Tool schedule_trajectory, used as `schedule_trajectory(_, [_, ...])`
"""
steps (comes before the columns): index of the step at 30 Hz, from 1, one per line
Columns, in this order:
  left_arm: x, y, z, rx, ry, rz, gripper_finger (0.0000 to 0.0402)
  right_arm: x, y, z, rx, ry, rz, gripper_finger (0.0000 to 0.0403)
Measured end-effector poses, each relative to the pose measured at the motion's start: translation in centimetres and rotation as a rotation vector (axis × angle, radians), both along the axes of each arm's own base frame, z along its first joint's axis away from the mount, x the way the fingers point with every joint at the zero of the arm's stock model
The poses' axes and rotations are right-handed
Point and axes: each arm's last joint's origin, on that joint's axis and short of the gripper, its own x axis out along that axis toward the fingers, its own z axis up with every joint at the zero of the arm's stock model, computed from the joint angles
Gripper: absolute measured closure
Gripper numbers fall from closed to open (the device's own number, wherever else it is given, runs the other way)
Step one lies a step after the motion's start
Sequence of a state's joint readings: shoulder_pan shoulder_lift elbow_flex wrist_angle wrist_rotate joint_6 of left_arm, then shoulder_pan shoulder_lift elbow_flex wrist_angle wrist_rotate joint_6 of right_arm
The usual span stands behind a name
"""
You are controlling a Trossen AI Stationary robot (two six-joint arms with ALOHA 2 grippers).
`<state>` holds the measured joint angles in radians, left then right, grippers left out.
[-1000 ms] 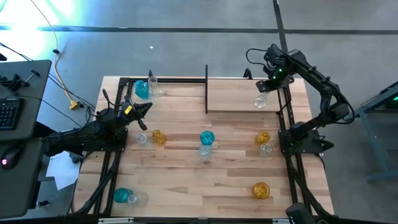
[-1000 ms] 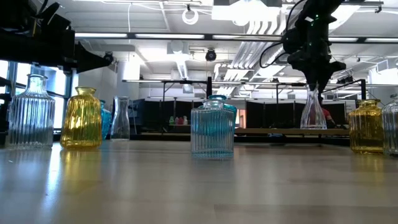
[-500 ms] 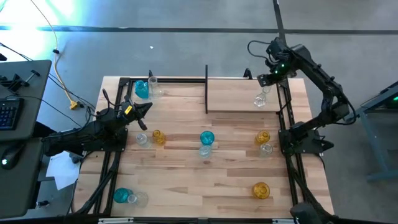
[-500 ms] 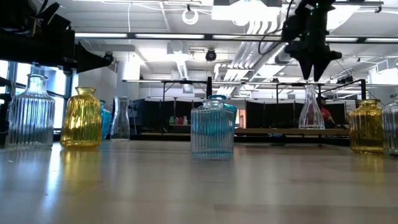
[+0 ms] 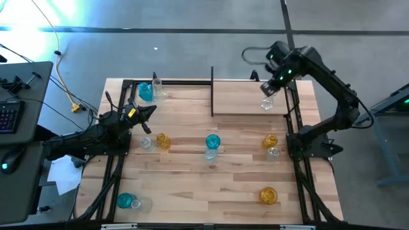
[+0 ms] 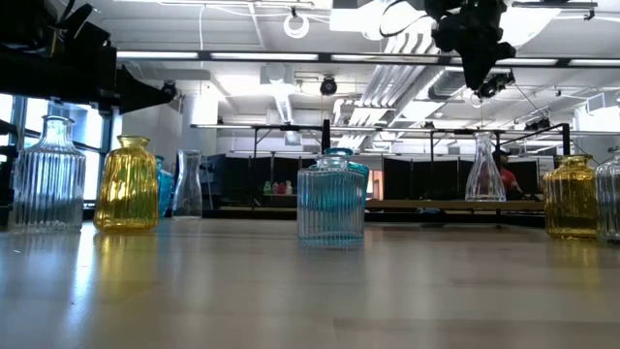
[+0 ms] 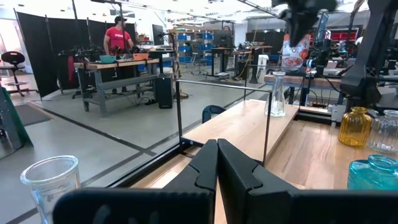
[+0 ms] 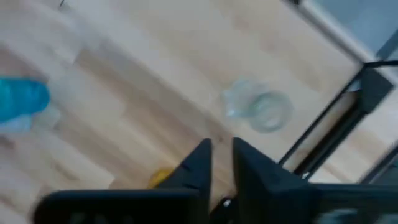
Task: Sort vases onto shelf
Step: Put the transparent vase on the shelf
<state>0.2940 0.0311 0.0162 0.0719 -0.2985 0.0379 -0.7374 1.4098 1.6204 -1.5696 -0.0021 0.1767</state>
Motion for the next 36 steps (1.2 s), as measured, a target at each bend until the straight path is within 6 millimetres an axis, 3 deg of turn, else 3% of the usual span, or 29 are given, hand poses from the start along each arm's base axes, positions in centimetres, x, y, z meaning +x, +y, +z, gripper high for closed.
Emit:
schedule_trajectory(2, [0.0,0.0,0.0,0.0,0.0,0.0,0.0401,0.2,1.3,-0.9,0.016,0.028,0.022,0.0394])
schedule_trajectory(9, [0.0,0.0,0.0,0.0,0.0,0.0,0.0401,-0.6,5.0,-4.3,0.006,0.034,-0.029,0.0386])
schedule_trajectory(17, [0.0,0.0,0.0,0.0,0.0,0.001,0.0401,0.0,5.5,-8.6,-0.07,-0.107,0.002,0.04])
schedule_trajectory(22, [0.0,0.0,0.0,0.0,-0.001,0.0,0.0401,1.2,5.6,-10.4,-0.162,-0.269,0.118,0.0401])
schedule_trajectory(30, [0.0,0.0,0.0,0.0,0.0,0.001,0.0401,3.2,6.7,-11.2,-0.28,-0.419,0.314,0.0402])
schedule_trajectory(36, [0.0,0.0,0.0,0.0,0.0,0.0,0.0401,3.3,7.2,-10.9,-0.283,-0.438,0.345,0.0402])
